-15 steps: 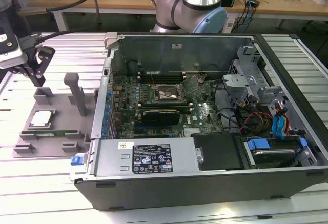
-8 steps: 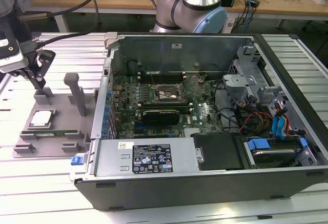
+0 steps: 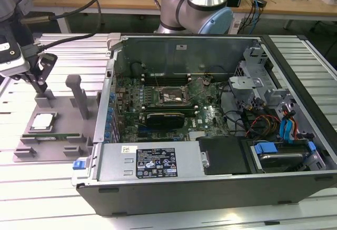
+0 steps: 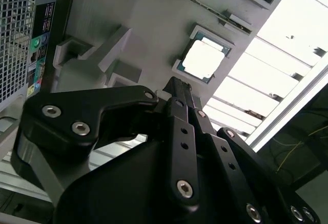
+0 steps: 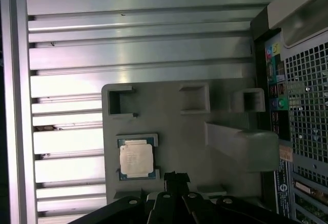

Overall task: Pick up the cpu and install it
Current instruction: 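Pick up the cpu and move it towards the insertion slot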

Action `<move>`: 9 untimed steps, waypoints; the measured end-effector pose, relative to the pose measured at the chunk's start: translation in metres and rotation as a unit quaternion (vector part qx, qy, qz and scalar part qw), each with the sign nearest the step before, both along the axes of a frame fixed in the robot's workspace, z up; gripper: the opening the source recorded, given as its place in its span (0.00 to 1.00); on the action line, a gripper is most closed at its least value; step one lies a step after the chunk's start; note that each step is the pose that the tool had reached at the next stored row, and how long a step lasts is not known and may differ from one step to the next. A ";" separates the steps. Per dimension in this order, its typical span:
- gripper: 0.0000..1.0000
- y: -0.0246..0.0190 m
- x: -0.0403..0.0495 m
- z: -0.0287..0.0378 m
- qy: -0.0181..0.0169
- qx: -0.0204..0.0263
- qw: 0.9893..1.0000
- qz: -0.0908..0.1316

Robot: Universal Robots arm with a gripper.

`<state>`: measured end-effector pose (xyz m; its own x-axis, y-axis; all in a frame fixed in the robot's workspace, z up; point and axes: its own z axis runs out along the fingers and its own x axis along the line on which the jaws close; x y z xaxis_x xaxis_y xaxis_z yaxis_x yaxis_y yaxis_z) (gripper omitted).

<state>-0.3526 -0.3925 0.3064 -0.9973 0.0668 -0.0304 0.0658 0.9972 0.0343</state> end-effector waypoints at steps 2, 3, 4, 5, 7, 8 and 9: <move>0.11 0.0000 -0.0021 -0.0028 0.000 0.000 1.000 0.000; 0.11 0.0000 -0.0030 -0.0038 0.000 0.000 1.000 0.000; 0.11 0.0000 -0.0037 -0.0045 0.000 0.000 1.000 0.000; 0.11 0.0000 -0.0046 -0.0056 0.000 0.000 1.000 0.000; 0.11 0.0000 -0.0071 -0.0089 0.000 0.000 1.000 0.000; 0.11 0.0000 -0.0077 -0.0099 0.000 0.000 1.000 0.000; 0.11 0.0000 -0.0083 -0.0109 0.000 0.000 1.000 0.000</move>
